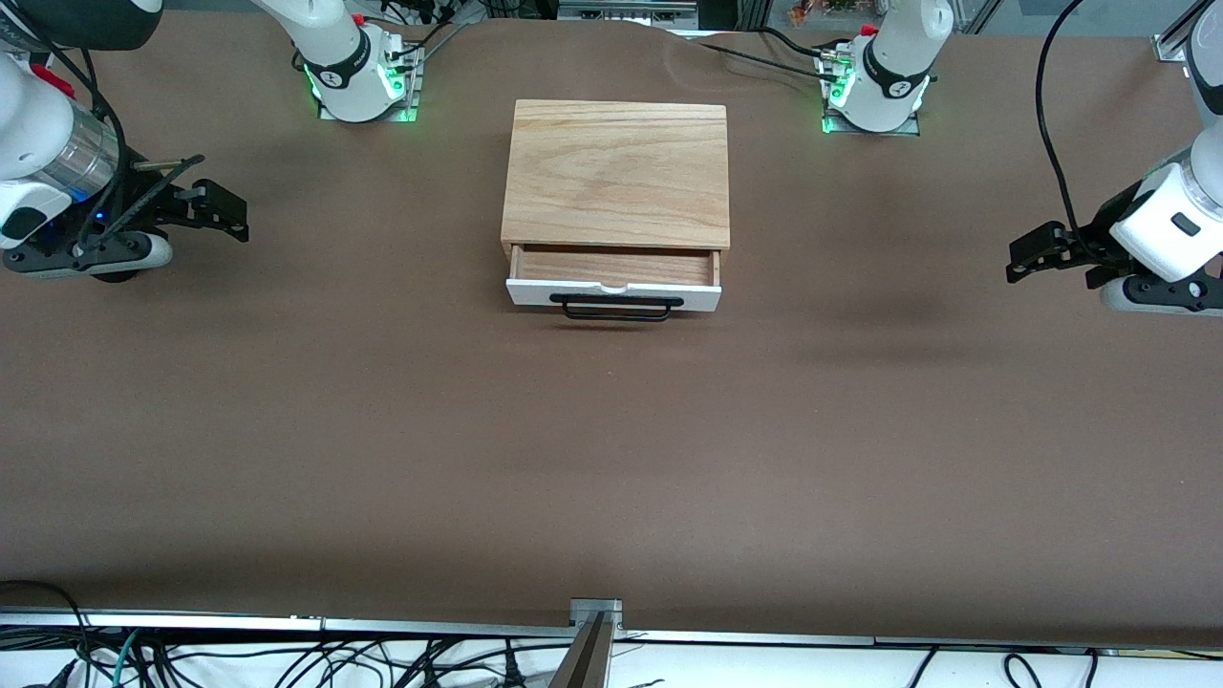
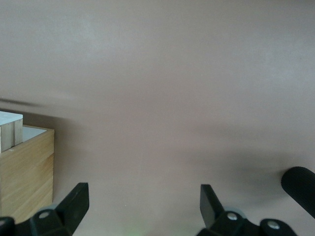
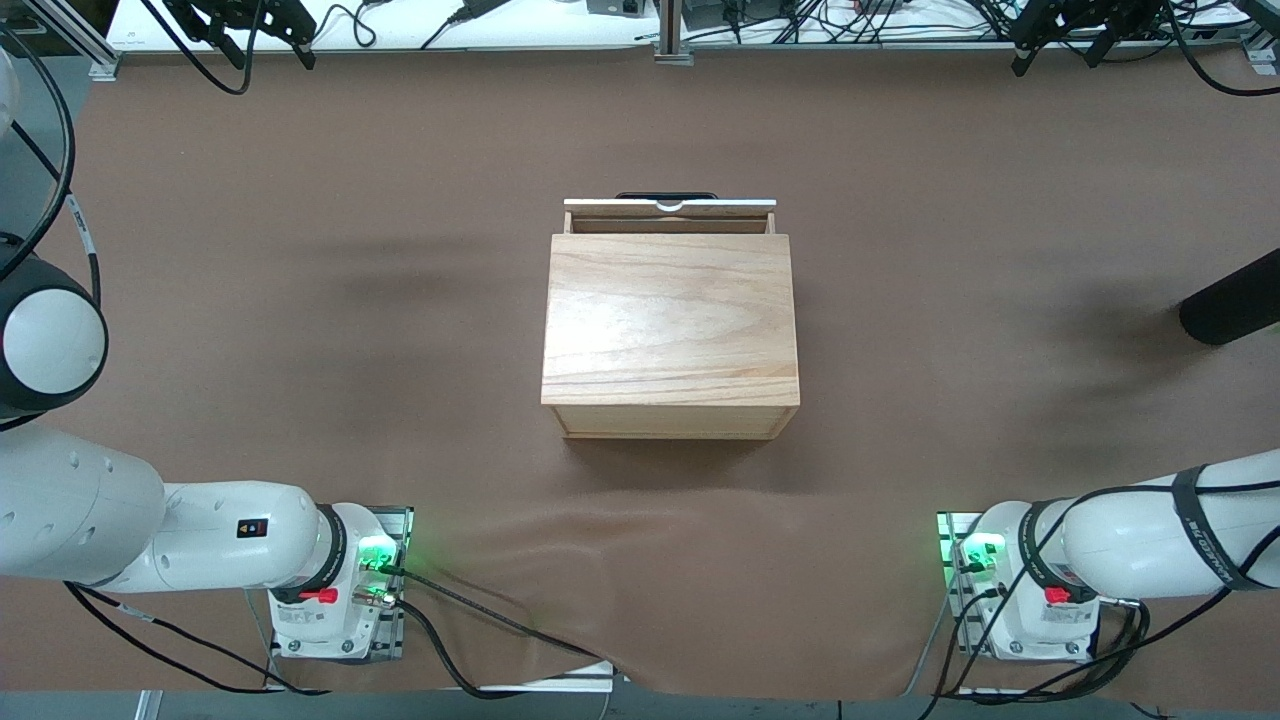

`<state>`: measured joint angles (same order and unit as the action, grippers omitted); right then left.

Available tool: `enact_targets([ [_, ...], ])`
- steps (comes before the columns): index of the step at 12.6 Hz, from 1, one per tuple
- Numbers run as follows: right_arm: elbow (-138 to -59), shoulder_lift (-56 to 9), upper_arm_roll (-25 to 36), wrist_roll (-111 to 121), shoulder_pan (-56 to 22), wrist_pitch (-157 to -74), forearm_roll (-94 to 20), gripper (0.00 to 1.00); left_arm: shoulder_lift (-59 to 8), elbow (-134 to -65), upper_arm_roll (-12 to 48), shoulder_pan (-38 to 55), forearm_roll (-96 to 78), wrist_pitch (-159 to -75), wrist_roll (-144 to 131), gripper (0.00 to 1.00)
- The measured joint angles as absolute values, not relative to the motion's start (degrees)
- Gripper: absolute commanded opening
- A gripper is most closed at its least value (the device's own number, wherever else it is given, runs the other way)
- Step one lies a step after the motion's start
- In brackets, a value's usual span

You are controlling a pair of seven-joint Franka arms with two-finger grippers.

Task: Close drawer with both arms simultaneously
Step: 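Move the left gripper and the right gripper toward the white drawer front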

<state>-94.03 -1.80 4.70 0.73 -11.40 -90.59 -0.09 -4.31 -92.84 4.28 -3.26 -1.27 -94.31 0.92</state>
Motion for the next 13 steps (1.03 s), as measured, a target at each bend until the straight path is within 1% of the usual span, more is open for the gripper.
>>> enact_targets([
  [5,-94.0,-1.8,4.4,0.7,-11.5,-90.1,-0.3,1.0,-4.3,-92.8,4.3,-3.2,-1.3,-94.3,0.9,1.0],
  [7,-94.1,-2.4,3.8,0.7,-11.9,-90.2,-2.4,1.0,-4.3,-92.8,4.3,-3.2,-1.3,-94.3,0.9,1.0],
  [11,-94.1,-7.1,3.4,0.2,-15.9,-94.0,-6.8,1.0,-4.5,-93.0,4.8,-3.0,-1.9,-93.9,0.9,1.0],
  [13,-94.1,-10.2,3.3,-0.3,-18.0,-96.9,-8.4,1.0,-5.9,-93.2,6.7,-2.9,-4.8,-92.3,0.9,1.0],
])
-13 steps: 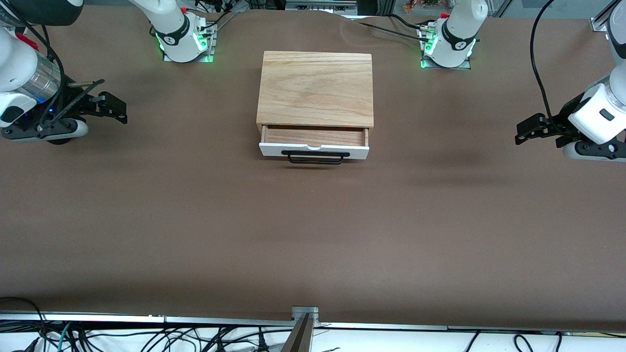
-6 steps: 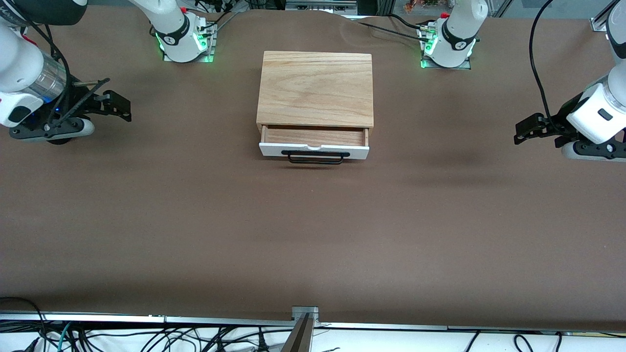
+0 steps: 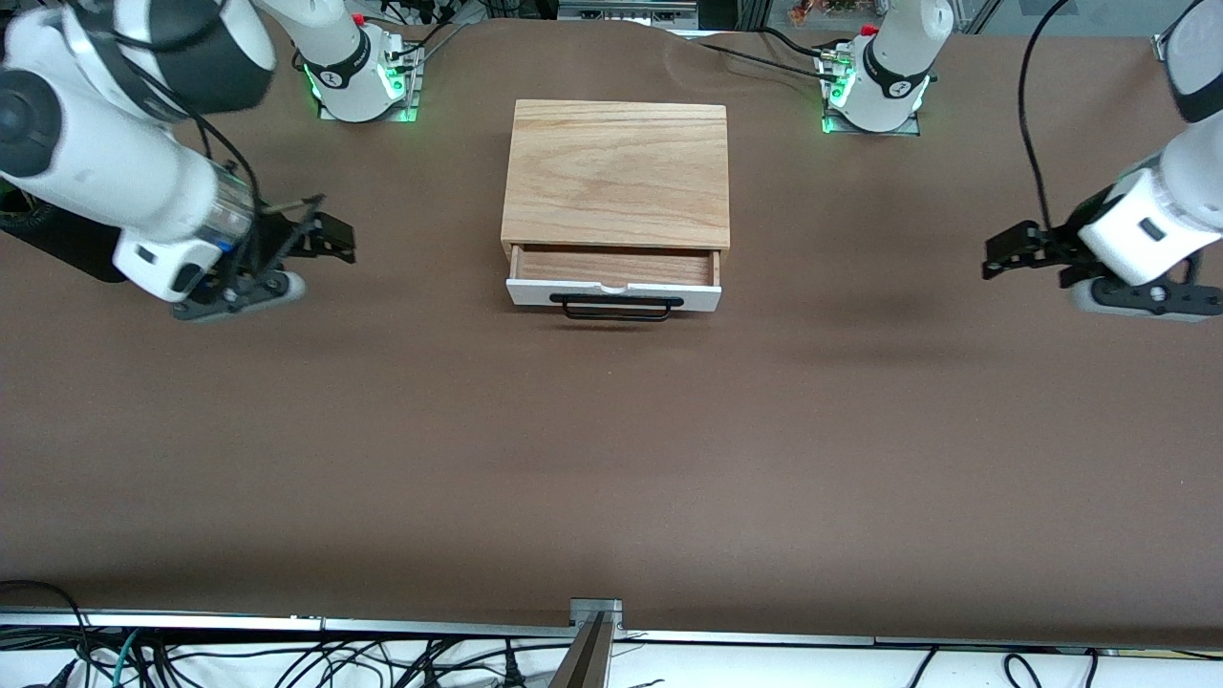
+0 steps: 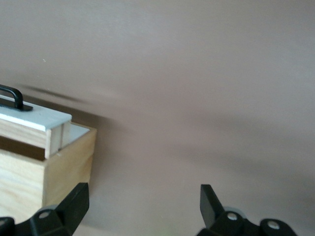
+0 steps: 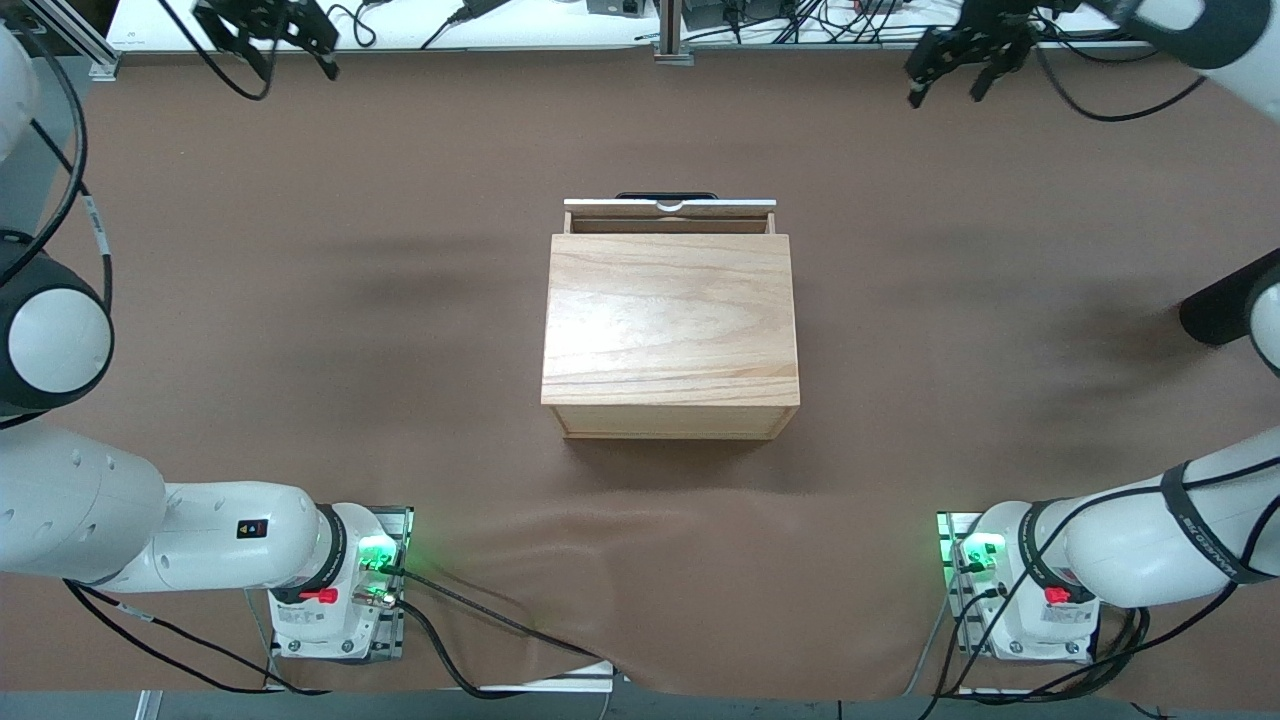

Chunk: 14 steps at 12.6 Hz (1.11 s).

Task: Close drawer with both arms simultaneously
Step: 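Move the left gripper and the right gripper toward the white drawer front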

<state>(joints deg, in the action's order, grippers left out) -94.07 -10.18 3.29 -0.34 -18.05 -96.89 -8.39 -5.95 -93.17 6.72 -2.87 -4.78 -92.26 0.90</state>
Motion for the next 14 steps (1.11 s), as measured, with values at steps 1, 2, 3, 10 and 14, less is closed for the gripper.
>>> enact_targets([
  [1,-93.9,-12.0,3.2,-1.2,-19.1,-98.6,-10.6,1.0,-7.2,-93.3,7.5,-2.7,-7.9,-92.0,0.8,1.0],
  [2,-93.2,-14.3,3.2,-2.5,-20.3,-100.0,-13.4,1.0,-8.9,-93.4,8.3,-2.4,-11.3,-92.1,0.8,1.0],
  [3,-91.9,-16.9,3.2,-4.2,-21.5,-101.4,-16.2,1.0,-11.2,-93.5,9.2,-1.9,-13.4,-93.1,0.7,1.0],
  [10,-88.1,-29.9,3.1,-8.0,-28.1,-111.8,-27.4,1.0,-22.4,-93.5,11.8,11.3,-19.1,-111.2,-8.4,1.0],
  [14,-88.3,-32.4,3.0,-8.4,-30.8,-113.7,-27.6,1.0,-27.9,-93.7,12.5,17.7,-22.0,-123.5,-9.4,1.0],
])
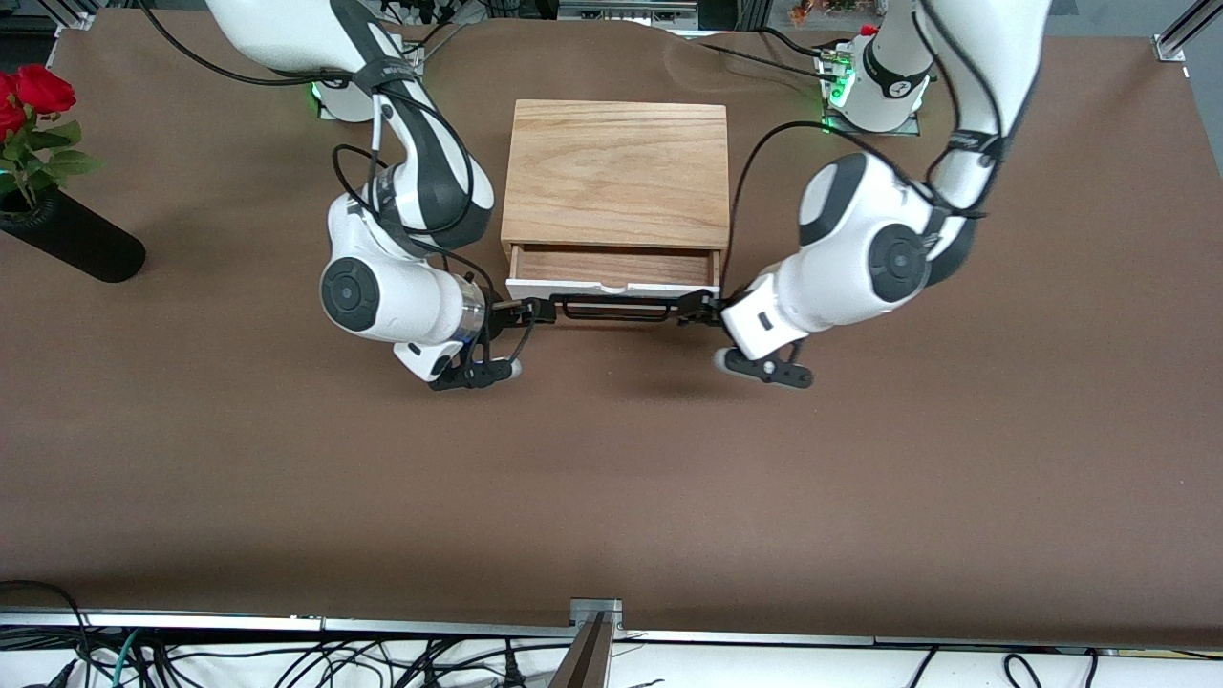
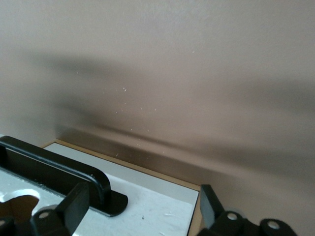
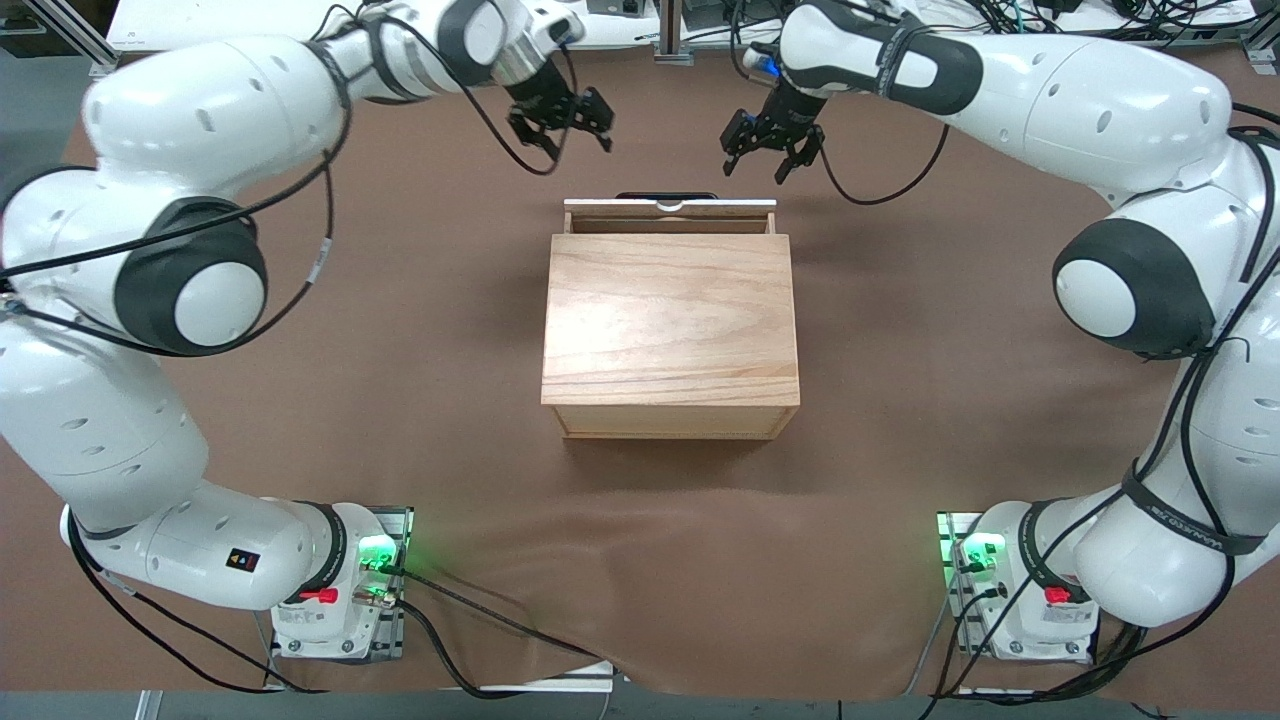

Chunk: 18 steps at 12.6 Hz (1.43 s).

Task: Close drawer with both arms simultaneously
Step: 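Move the left gripper and the right gripper toward the white drawer front, then push the white drawer into the cabinet with both grippers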

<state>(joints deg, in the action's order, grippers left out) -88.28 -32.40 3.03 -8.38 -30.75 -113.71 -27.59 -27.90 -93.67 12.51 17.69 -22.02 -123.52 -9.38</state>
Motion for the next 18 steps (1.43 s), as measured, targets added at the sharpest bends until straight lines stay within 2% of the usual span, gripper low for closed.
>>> enact_targets([
  [3,-90.0,-32.7,3.0,-8.5,-31.9,-114.2,-27.7,1.0,-30.7,-94.1,12.6,20.6,-22.1,-128.0,-13.2,1.0],
  [7,-92.0,-31.9,2.7,-8.7,-32.5,-114.2,-29.1,1.0,-31.3,-96.0,12.7,22.1,-22.1,-126.6,-18.9,1.0],
  [13,-100.0,-26.4,2.5,-9.0,-32.5,-114.6,-30.3,1.0,-31.2,-95.8,12.5,21.6,-22.1,-117.1,-19.2,1.0],
  [18,-105.5,-23.1,1.8,-9.2,-32.5,-116.5,-32.3,1.0,-31.2,-95.8,12.6,21.8,-22.1,-113.5,-19.2,1.0],
])
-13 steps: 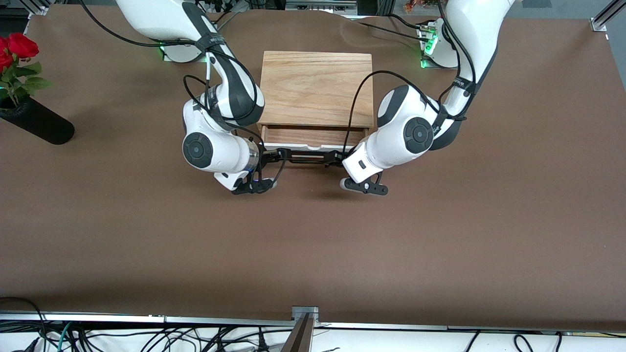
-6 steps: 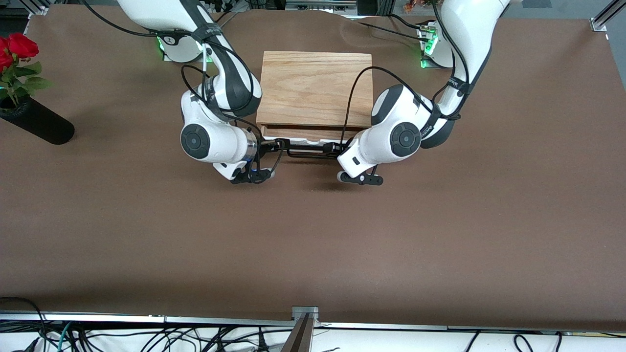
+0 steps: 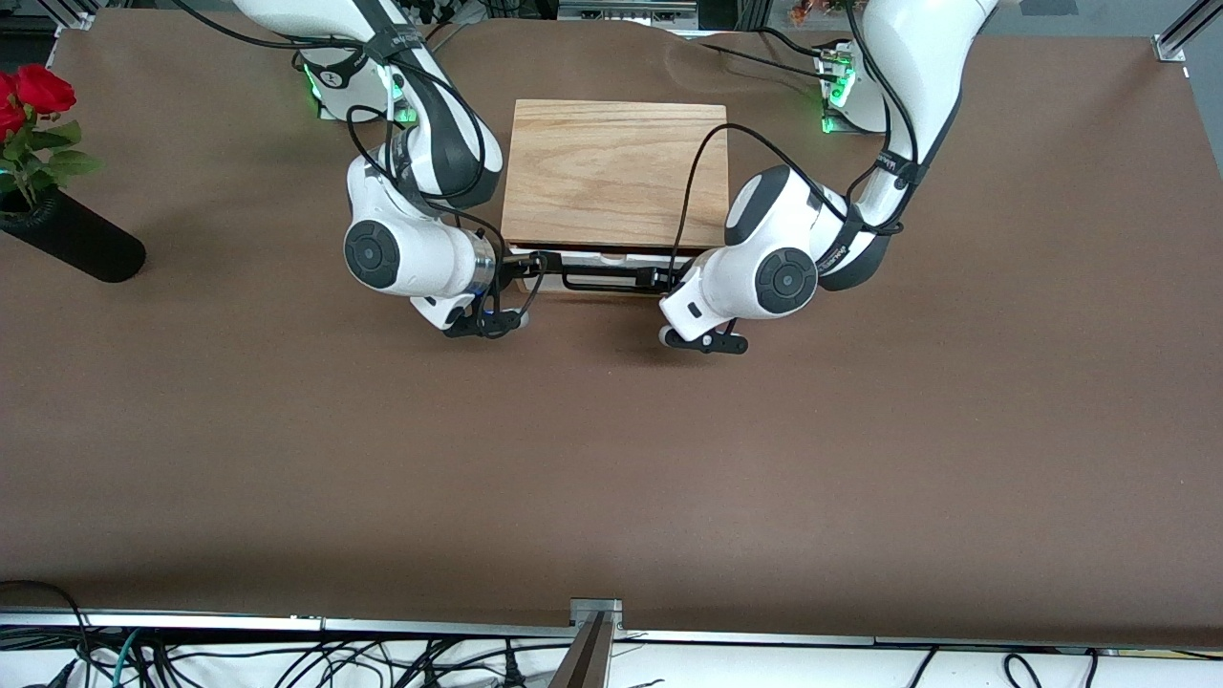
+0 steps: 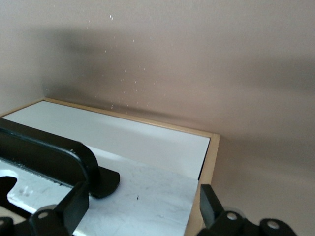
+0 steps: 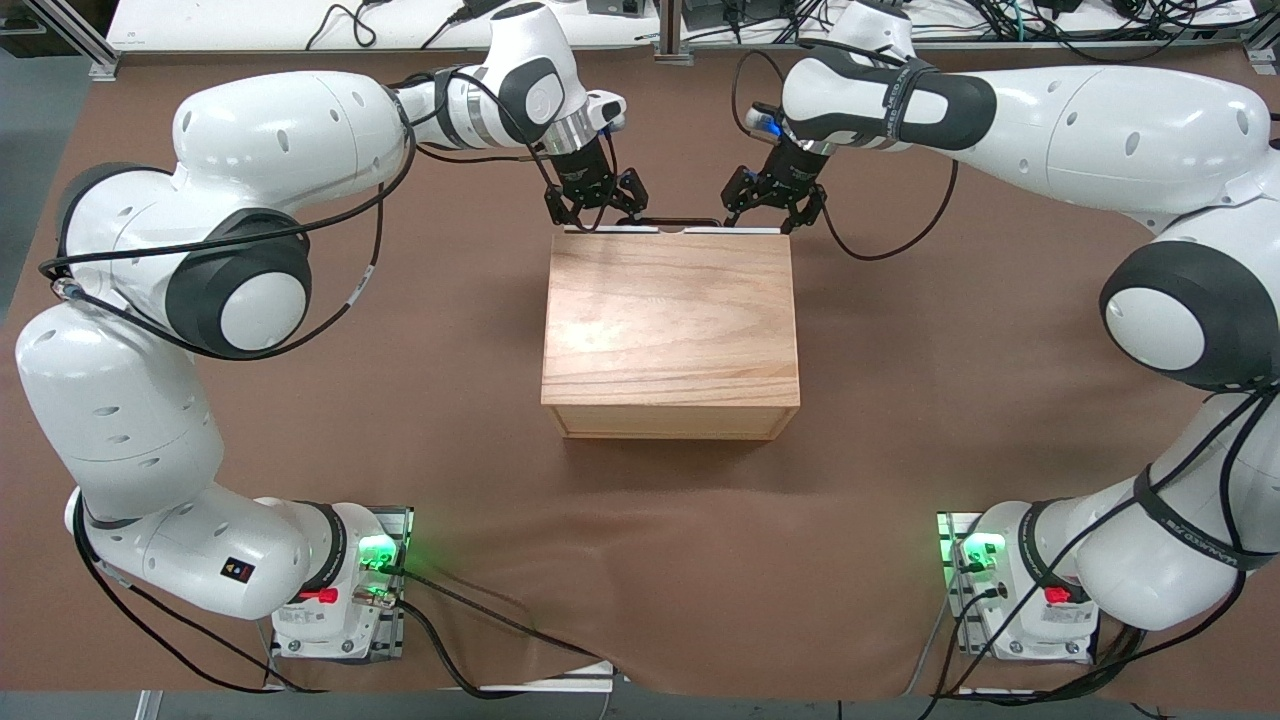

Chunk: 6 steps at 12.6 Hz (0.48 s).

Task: Close drawer with both arms simultaneously
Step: 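Push the white drawer into the cabinet with both grippers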

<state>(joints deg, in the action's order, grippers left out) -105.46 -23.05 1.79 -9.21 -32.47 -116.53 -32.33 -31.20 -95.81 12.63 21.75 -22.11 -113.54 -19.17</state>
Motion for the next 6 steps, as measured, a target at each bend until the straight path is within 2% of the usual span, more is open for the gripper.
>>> enact_targets([
  [6,-108.0,-21.3,1.1,-9.2,-32.5,-117.0,-32.8,1.0,-31.2,-95.8,12.9,21.9,-22.1,-110.2,-19.2,1.0],
])
